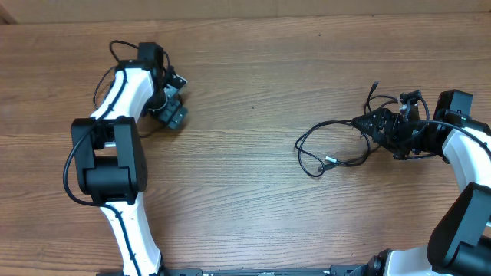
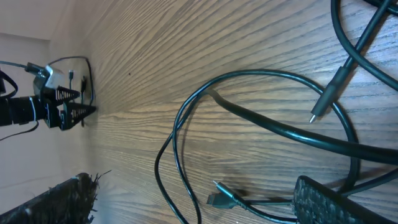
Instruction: Untangle cables
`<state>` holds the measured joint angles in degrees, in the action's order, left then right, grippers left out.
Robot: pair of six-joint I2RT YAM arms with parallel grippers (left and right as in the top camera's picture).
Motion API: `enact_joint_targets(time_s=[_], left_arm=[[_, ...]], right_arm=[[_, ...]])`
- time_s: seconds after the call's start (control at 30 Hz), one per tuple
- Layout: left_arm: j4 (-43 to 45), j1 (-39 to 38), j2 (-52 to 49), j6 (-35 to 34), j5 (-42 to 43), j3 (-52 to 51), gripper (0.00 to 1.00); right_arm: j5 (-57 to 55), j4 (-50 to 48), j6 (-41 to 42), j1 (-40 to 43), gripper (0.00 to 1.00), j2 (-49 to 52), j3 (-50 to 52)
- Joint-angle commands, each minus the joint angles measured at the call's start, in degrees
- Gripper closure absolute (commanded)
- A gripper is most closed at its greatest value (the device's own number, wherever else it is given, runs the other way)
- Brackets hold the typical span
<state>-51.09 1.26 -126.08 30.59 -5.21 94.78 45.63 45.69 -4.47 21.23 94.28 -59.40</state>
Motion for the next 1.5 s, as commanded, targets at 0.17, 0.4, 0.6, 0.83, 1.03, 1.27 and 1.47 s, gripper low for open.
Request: enact_joint_targets(time_s=[0.17,0.4,0.6,0.83,1.03,1.27,1.47], left_arm=[[7.04,6.75,0.83,1.11,-2.25,-1.11,0.00],[12.76,15.13,0.81,0.79,-2.23,-1.31,0.00],[21.75,23.69,0.81,-2.67,-2.23,-1.31,0.00],[25.81,32.70,0.81,-9.38,-1.64,-1.31,0.00],[21.70,32.92,1.14,-5.70,13.81,-1.29,0.00],[15.06,27.08,5.18,-3.69,23.37,-1.14,0.00],[10.88,18.93,5.35,-2.71,30.40,-1.16,0.00]], right_arm=[[0.35,0.07,0.07,-0.39,0.00,0.15,-0.20],[0.35,0.55,0.07,-0.39,0.00,0.15,-0.20],[0.35,0.90,0.07,-0.39,0.00,0.15,-0.20],[0.35,0.94,0.09,-0.39,0.00,0.15,-0.20],[0.35,0.98,0.11,-0.39,0.00,0.15,-0.20],[0.35,0.92,0.09,-0.39,0.00,0.15,-0.20],[0.33,0.24,0.09,-0.39,0.00,0.15,-0.20]])
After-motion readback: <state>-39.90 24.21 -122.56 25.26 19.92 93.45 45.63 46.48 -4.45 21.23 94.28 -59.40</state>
